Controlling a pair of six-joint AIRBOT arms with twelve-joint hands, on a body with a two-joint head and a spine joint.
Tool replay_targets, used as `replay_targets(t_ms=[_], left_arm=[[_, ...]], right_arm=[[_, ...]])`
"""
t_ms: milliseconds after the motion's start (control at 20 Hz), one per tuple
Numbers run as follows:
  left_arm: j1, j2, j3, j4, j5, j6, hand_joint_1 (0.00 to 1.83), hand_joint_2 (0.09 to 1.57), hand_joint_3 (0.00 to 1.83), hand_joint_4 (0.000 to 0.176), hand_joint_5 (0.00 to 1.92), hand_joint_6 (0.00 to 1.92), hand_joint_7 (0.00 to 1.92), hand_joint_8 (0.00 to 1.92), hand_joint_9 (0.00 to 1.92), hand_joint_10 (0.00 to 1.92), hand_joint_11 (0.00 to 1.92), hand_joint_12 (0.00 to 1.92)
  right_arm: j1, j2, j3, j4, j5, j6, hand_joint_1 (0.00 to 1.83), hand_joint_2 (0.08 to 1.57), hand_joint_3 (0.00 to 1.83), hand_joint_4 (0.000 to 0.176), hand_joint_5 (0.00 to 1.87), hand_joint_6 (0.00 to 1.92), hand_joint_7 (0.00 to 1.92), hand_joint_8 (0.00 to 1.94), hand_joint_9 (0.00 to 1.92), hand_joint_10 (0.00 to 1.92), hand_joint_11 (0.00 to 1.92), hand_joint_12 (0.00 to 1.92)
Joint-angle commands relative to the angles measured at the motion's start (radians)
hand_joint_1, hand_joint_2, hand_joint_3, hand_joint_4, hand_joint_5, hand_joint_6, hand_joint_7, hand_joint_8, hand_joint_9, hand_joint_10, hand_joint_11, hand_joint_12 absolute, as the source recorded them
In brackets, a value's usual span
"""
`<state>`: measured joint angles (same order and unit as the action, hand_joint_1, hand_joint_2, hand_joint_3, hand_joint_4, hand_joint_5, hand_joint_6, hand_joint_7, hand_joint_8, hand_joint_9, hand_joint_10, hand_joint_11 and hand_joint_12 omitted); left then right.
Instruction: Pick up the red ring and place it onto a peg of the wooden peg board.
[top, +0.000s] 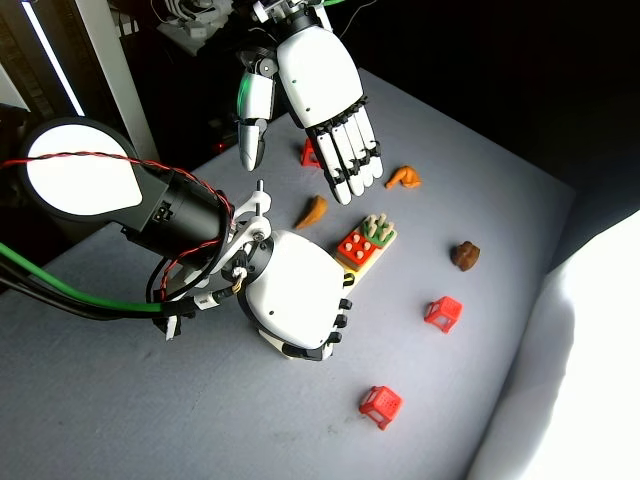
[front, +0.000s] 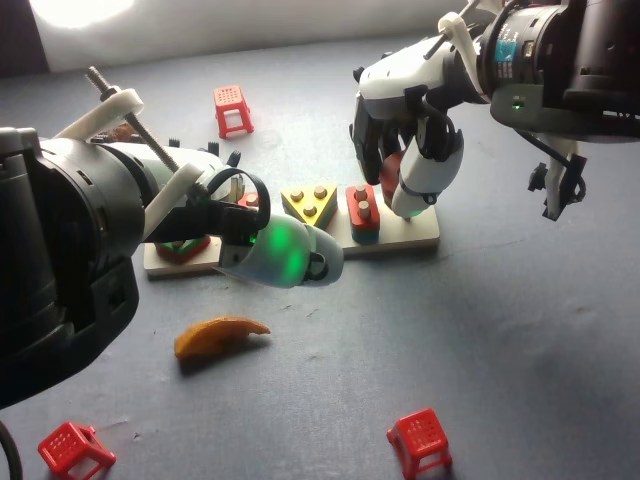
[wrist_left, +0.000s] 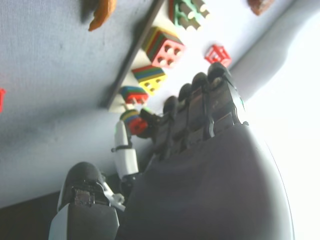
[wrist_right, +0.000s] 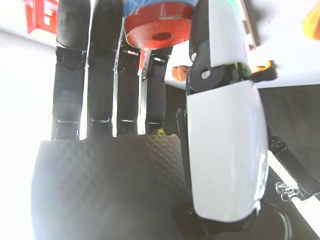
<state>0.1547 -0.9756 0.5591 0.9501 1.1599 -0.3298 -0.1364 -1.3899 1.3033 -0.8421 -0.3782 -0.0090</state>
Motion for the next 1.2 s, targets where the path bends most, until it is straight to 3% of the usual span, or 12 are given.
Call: replay_targets(t_ms=[0, 200, 250, 300, 350, 400, 500, 1150], left_arm=[[-0.004, -0.001, 0.003, 0.076, -0.005, 0.005, 0.00, 1.07, 0.00, 0.000, 0.05, 0.01, 0.03, 0.01, 0.02, 0.00, 0.01, 0.01], [-0.004, -0.001, 0.003, 0.076, -0.005, 0.005, 0.00, 1.07, 0.00, 0.000, 0.03, 0.00, 0.02, 0.00, 0.01, 0.00, 0.00, 0.01], [-0.004, -0.001, 0.003, 0.076, -0.005, 0.005, 0.00, 1.06, 0.00, 0.000, 0.05, 0.01, 0.03, 0.01, 0.02, 0.01, 0.02, 0.02], [-0.004, -0.001, 0.003, 0.076, -0.005, 0.005, 0.00, 1.07, 0.00, 0.000, 0.05, 0.01, 0.03, 0.01, 0.02, 0.01, 0.02, 0.02], [-0.004, -0.001, 0.003, 0.076, -0.005, 0.005, 0.00, 1.07, 0.00, 0.000, 0.04, 0.00, 0.02, 0.00, 0.01, 0.00, 0.01, 0.01], [-0.004, -0.001, 0.003, 0.076, -0.005, 0.005, 0.00, 1.07, 0.00, 0.000, 0.04, 0.00, 0.03, 0.00, 0.01, 0.00, 0.01, 0.01], [-0.004, -0.001, 0.003, 0.076, -0.005, 0.005, 0.00, 1.07, 0.00, 0.000, 0.04, 0.00, 0.02, 0.00, 0.01, 0.00, 0.01, 0.01], [-0.005, -0.001, 0.004, 0.076, -0.005, 0.005, 0.00, 1.06, 0.00, 0.000, 0.03, 0.00, 0.02, 0.00, 0.01, 0.00, 0.00, 0.02]], right_arm=[[0.002, 0.004, 0.003, -0.024, 0.049, -0.003, 1.37, 1.11, 0.00, 0.000, 0.93, 1.07, 1.01, 0.91, 0.90, 1.17, 0.78, 1.24], [-0.005, 0.002, 0.004, -0.036, 0.050, -0.003, 1.37, 1.12, 0.00, 0.000, 0.91, 1.11, 1.00, 0.95, 0.88, 1.19, 0.78, 1.24], [-0.008, 0.002, 0.005, -0.048, 0.053, -0.003, 1.13, 1.14, 0.00, 0.000, 0.69, 0.73, 0.78, 0.66, 0.71, 0.67, 0.55, 1.27], [-0.012, 0.002, 0.008, -0.050, 0.056, -0.002, 1.13, 1.13, 0.00, 0.000, 0.74, 0.45, 0.83, 0.39, 0.74, 0.53, 0.53, 1.25], [-0.015, 0.002, 0.011, -0.050, 0.058, -0.002, 1.05, 1.09, 0.00, 0.000, 0.61, 0.10, 0.69, 0.06, 0.60, 0.22, 0.26, 1.19], [-0.017, 0.002, 0.013, -0.050, 0.058, -0.001, 0.99, 1.07, 0.00, 0.000, 0.53, 0.03, 0.60, 0.01, 0.54, 0.13, 0.15, 1.19], [-0.023, 0.002, 0.017, -0.050, 0.058, -0.001, 0.84, 1.05, 0.00, 0.000, 0.39, 0.00, 0.46, 0.00, 0.42, 0.05, 0.02, 1.18], [-0.033, 0.054, -0.029, -0.056, 0.021, -0.007, 0.78, 0.98, 0.00, 0.000, 0.23, 0.00, 0.27, 0.00, 0.28, 0.00, 0.00, 1.05]])
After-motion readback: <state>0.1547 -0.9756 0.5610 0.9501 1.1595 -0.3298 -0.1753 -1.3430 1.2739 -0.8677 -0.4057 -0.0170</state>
